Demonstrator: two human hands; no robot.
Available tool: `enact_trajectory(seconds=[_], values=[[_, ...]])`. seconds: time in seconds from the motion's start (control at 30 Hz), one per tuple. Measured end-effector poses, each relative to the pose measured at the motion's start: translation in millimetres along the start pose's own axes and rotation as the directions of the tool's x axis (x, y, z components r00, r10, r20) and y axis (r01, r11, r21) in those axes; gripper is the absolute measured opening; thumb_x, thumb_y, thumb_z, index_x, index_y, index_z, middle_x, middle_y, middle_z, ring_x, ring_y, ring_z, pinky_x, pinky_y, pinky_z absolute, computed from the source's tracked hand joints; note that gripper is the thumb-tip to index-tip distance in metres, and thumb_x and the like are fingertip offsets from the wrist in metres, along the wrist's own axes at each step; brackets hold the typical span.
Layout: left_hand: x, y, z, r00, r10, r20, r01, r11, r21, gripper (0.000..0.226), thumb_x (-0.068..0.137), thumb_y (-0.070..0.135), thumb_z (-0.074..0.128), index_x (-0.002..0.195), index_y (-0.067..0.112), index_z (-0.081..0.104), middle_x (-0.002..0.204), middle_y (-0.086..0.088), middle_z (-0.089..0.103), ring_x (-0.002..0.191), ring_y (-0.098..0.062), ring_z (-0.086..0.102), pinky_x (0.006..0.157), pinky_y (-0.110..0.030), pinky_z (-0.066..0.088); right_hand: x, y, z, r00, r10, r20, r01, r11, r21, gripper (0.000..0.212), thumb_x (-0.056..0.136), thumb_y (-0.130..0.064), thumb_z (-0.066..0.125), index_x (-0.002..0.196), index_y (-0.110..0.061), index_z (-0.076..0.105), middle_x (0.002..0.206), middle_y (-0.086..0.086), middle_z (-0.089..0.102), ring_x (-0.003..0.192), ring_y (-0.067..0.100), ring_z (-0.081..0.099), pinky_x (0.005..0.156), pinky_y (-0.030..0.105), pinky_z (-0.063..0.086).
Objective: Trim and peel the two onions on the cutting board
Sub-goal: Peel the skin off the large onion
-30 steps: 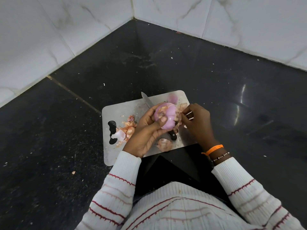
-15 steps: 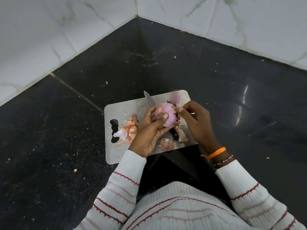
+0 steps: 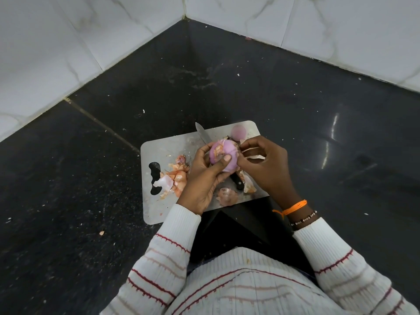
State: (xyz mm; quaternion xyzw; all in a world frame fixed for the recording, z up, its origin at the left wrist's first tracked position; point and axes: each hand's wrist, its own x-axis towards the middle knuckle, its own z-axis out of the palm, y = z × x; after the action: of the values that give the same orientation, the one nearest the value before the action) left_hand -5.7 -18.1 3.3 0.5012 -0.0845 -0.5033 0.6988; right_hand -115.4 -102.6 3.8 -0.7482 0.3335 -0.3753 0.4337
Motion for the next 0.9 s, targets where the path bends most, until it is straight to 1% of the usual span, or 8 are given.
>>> enact_trajectory(seconds=[0.17,0.43,0.53,0.6,0.63,0.73,0.83,0.9], values=[[0,0,-1,1.000,0.000,0.002,0.000,1.000,0.010,0.043,0.086,-0.003,0.060,0.125,0.010,0.047,0.126,-0.012,0.055,0.112,-0.027,0.061,0.078,-0.035,0.059,0,1,2,1.000,0.008,0.000,-0.008,1.000,-0.008,0.018,0.072,-0.006,0.073,0.084,-0.017,0.066,0.077,-0.011,0.065,0.072,0.006,0.067,0.068,0.019,0.056],[1,-3,-1,1.000,-0.025,0.008,0.025,1.000,0.002,0.044,0.086,0.000,0.060,0.127,0.009,0.047,0.130,-0.015,0.055,0.113,-0.030,0.061,0.084,-0.041,0.057,3,8,1,0.998,-0.005,-0.059,0.000,0.996,-0.086,0.014,0.073,0.000,0.066,0.078,-0.012,0.070,0.071,-0.006,0.066,0.065,-0.005,0.061,0.064,0.007,0.047],[0,-1,-1,1.000,-0.028,0.000,0.027,0.999,-0.030,0.040,0.087,0.000,0.059,0.124,0.010,0.048,0.130,-0.015,0.053,0.113,-0.030,0.061,0.082,-0.039,0.058,4,6,1,0.999,0.007,-0.046,-0.010,0.999,-0.052,0.009,0.077,-0.015,0.055,0.070,-0.014,0.061,0.064,-0.006,0.059,0.059,0.006,0.057,0.057,0.016,0.046],[0,0,-2,0.999,-0.037,-0.004,0.037,0.997,-0.075,0.038,0.087,0.001,0.059,0.123,0.009,0.049,0.130,-0.017,0.053,0.110,-0.031,0.062,0.080,-0.038,0.058,4,8,1,0.999,0.010,-0.033,-0.012,0.999,-0.052,0.024,0.077,-0.025,0.038,0.065,-0.009,0.051,0.057,0.004,0.051,0.053,0.016,0.047,0.052,0.030,0.039],[0,0,-3,0.999,-0.045,-0.004,0.044,0.994,-0.101,0.038,0.087,0.001,0.058,0.123,0.008,0.049,0.130,-0.018,0.053,0.108,-0.031,0.063,0.080,-0.039,0.058,3,10,1,1.000,0.014,-0.025,-0.015,0.999,-0.050,0.027,0.077,-0.027,0.033,0.064,-0.009,0.047,0.056,0.007,0.047,0.052,0.018,0.041,0.051,0.032,0.034],[-1,2,-2,0.997,-0.072,-0.010,0.070,0.984,-0.166,0.039,0.089,0.003,0.056,0.127,0.005,0.048,0.128,-0.018,0.054,0.100,-0.028,0.067,0.080,-0.040,0.058,2,15,0,0.999,0.035,0.031,-0.032,0.996,-0.081,0.024,0.081,-0.033,0.027,0.062,-0.023,0.038,0.057,-0.004,0.038,0.054,0.012,0.034,0.053,0.034,0.030],[-2,3,0,0.995,-0.096,0.004,0.095,0.972,-0.213,0.031,0.092,0.005,0.053,0.123,0.004,0.049,0.121,-0.019,0.059,0.092,-0.026,0.070,0.077,-0.038,0.059,2,13,2,0.993,0.074,0.097,-0.064,0.993,-0.103,0.026,0.090,-0.030,0.029,0.064,-0.030,0.034,0.060,-0.008,0.039,0.056,0.011,0.035,0.055,0.037,0.033],[-3,3,2,0.995,-0.103,0.012,0.103,0.971,-0.216,0.030,0.093,0.006,0.051,0.123,0.002,0.049,0.120,-0.020,0.060,0.090,-0.025,0.071,0.074,-0.036,0.060,2,9,3,0.984,0.085,0.158,-0.082,0.996,-0.027,0.030,0.096,-0.021,0.035,0.068,-0.027,0.039,0.063,-0.010,0.042,0.058,0.006,0.039,0.058,0.029,0.034]])
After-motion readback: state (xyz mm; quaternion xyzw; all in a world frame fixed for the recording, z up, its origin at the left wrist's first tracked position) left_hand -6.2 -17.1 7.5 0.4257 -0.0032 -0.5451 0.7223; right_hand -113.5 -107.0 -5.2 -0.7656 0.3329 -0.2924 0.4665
